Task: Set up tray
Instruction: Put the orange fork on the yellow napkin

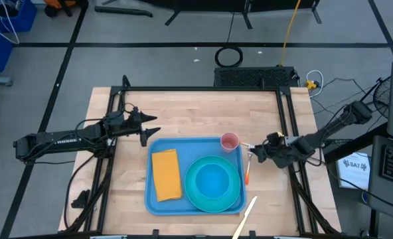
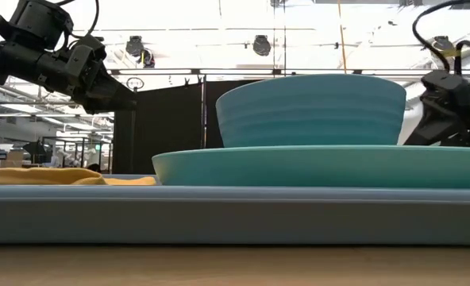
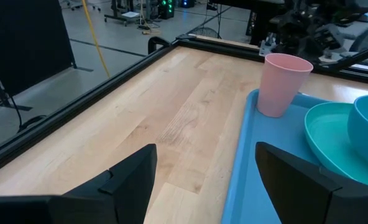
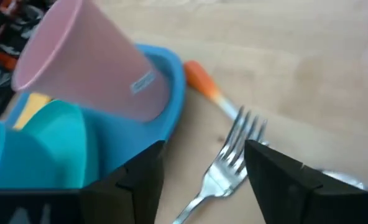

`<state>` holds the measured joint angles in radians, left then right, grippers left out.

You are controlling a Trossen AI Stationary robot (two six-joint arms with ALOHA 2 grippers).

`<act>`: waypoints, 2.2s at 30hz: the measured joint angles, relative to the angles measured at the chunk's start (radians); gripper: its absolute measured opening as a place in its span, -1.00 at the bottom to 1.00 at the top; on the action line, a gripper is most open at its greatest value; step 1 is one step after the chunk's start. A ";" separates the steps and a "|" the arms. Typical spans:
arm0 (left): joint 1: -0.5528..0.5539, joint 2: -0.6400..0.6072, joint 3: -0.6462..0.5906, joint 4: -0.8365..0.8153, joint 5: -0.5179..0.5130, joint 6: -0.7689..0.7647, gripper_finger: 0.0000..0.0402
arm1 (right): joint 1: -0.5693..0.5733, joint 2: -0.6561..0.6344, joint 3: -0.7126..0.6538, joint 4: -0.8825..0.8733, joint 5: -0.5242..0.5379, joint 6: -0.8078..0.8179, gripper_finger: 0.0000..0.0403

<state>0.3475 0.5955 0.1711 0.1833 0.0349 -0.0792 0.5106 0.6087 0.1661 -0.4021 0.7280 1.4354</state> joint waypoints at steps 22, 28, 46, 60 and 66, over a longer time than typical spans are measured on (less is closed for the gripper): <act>0.000 0.000 0.000 0.000 0.000 0.002 0.36 | -0.307 0.179 -0.008 0.209 -0.291 -0.265 -0.03; 0.000 0.000 0.000 0.000 -0.002 0.002 0.36 | -0.341 0.203 -0.008 0.283 -0.361 -0.280 -0.13; 0.000 0.000 0.000 0.000 -0.003 0.002 0.36 | -0.355 0.210 -0.005 0.325 -0.390 -0.410 -0.99; 0.000 0.000 0.000 0.000 -0.003 0.000 0.36 | -0.354 0.013 0.049 0.439 -0.363 -0.573 -1.00; 0.000 0.000 0.000 0.000 -0.003 0.000 0.36 | -0.354 -0.046 0.122 0.362 -0.362 -0.627 -1.00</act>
<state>0.3473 0.5956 0.1711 0.1833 0.0319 -0.0788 0.1562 0.5623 0.2879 -0.0400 0.3658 0.8082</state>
